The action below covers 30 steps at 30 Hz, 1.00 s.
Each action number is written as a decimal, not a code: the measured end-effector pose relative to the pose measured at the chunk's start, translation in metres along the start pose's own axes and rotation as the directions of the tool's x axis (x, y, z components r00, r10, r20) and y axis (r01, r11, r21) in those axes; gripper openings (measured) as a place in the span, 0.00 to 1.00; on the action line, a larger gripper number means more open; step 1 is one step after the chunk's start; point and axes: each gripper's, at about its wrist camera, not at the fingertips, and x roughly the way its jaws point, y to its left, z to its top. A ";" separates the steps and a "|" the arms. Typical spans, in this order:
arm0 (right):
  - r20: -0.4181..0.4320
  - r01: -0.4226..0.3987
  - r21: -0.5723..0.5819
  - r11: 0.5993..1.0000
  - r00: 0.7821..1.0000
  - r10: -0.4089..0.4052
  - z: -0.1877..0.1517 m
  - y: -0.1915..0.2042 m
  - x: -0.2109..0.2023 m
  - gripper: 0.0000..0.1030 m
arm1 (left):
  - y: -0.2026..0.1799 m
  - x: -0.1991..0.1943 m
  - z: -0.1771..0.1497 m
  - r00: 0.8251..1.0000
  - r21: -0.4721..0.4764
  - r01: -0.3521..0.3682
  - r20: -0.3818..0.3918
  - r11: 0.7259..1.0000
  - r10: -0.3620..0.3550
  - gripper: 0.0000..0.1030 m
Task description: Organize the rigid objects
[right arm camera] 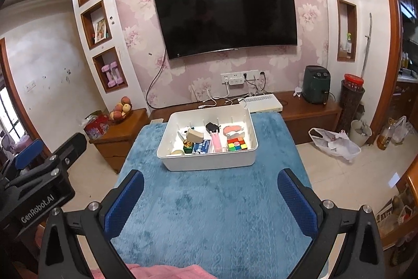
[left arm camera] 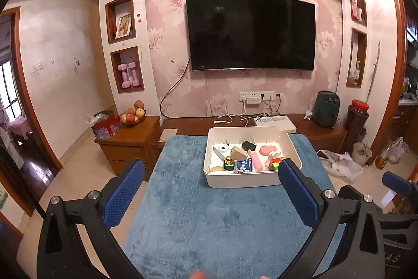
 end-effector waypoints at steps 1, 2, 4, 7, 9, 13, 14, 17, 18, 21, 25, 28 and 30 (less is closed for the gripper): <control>0.001 -0.001 0.003 1.000 1.000 0.001 0.002 -0.002 0.002 0.99 | -0.001 0.000 -0.001 1.000 -0.001 -0.002 -0.002 1.000 0.002 0.99; -0.002 -0.004 0.003 1.000 1.000 0.004 0.002 -0.003 0.002 0.99 | -0.001 0.001 -0.001 1.000 -0.002 -0.006 -0.005 1.000 0.006 0.99; -0.009 -0.009 0.002 1.000 1.000 0.009 0.003 -0.004 0.004 0.99 | -0.003 0.004 -0.001 1.000 -0.001 -0.011 -0.020 1.000 0.010 0.99; -0.021 -0.018 0.001 1.000 1.000 0.019 0.005 -0.005 0.008 0.99 | -0.005 0.007 -0.001 0.999 -0.002 -0.019 -0.032 1.000 0.019 0.99; -0.026 -0.024 0.000 1.000 0.999 0.024 0.006 -0.006 0.010 0.99 | -0.005 0.007 -0.001 0.999 -0.003 -0.028 -0.035 1.000 0.028 0.99; -0.035 -0.030 -0.004 1.000 0.999 0.030 0.008 -0.006 0.013 0.99 | -0.007 0.008 0.000 0.998 -0.006 -0.039 -0.046 0.999 0.039 0.99; -0.036 -0.032 -0.006 0.999 0.999 0.032 0.008 -0.006 0.014 0.99 | -0.007 0.008 0.000 0.998 -0.007 -0.041 -0.048 0.999 0.041 0.99; -0.040 -0.036 -0.008 0.999 0.999 0.035 0.008 -0.007 0.016 0.99 | -0.008 0.009 0.001 0.998 -0.009 -0.047 -0.053 0.999 0.047 0.99; -0.039 -0.035 -0.007 0.999 0.999 0.035 0.008 -0.006 0.015 0.99 | -0.009 0.010 0.001 0.997 -0.008 -0.048 -0.054 0.999 0.048 0.99; -0.045 -0.039 -0.007 0.999 0.998 0.038 0.008 -0.006 0.018 0.99 | -0.010 0.011 0.002 0.997 -0.007 -0.053 -0.059 0.999 0.052 0.99; -0.051 -0.043 -0.006 0.999 0.998 0.042 0.007 -0.006 0.020 0.99 | -0.011 0.013 0.002 0.996 -0.007 -0.059 -0.067 0.998 0.058 0.99; -0.058 -0.045 -0.005 0.999 0.997 0.044 0.006 -0.006 0.022 0.99 | -0.013 0.013 0.002 0.996 -0.006 -0.063 -0.071 0.998 0.063 0.99; -0.062 -0.046 -0.004 0.999 0.997 0.045 0.007 -0.006 0.025 0.99 | -0.013 0.014 0.002 0.995 -0.006 -0.065 -0.075 0.998 0.064 0.99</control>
